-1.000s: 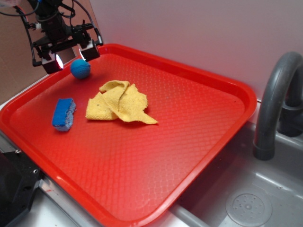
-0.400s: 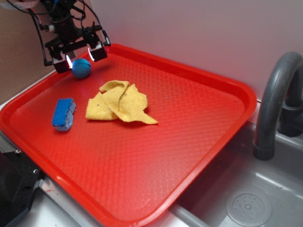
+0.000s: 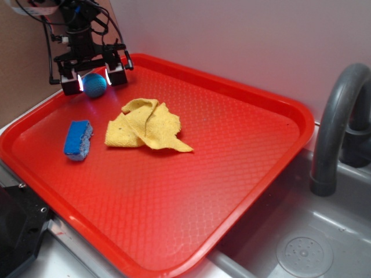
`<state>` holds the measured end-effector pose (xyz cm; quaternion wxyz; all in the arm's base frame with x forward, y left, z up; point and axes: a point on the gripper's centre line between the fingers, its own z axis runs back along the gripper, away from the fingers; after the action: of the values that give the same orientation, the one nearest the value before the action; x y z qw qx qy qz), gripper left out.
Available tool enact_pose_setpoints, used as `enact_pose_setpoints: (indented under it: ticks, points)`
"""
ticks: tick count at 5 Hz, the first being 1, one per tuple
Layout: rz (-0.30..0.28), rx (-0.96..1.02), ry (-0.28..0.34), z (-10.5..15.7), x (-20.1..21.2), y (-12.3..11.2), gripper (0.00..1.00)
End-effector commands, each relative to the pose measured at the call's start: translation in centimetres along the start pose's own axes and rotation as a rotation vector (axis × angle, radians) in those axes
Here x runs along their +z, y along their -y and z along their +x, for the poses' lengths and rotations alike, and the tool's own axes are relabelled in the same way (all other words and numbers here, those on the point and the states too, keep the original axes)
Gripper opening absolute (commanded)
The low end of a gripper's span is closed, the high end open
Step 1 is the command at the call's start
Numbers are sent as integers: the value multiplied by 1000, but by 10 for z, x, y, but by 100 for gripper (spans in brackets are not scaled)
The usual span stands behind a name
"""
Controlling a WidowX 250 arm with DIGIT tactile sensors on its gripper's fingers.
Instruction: Grab the blue ball.
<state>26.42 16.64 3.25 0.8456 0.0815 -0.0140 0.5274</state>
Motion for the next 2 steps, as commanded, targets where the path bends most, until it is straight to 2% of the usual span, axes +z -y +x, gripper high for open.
enact_pose_setpoints:
  ticks: [1, 2]
  points:
    - [-2, -62, 47, 5, 26, 11, 0]
    - [-30, -93, 102, -16, 80, 19, 0]
